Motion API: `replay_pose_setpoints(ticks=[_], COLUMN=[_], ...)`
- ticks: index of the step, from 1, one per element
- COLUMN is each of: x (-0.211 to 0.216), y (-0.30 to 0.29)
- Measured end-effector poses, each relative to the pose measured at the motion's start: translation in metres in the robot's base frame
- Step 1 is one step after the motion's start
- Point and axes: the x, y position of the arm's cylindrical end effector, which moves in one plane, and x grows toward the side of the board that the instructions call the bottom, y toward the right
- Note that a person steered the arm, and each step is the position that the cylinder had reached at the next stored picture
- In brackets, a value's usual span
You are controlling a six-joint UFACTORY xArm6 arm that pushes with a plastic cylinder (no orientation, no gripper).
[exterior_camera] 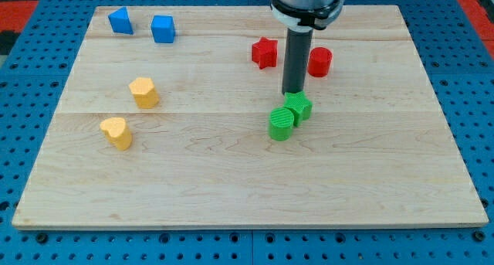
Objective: Slide the green star below the yellow heart
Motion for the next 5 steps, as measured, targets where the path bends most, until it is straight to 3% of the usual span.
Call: replay_pose_setpoints(ticks=[2,4,5], x=[-0.005,0.026,0.040], y=[0.013,0.050,-0.021])
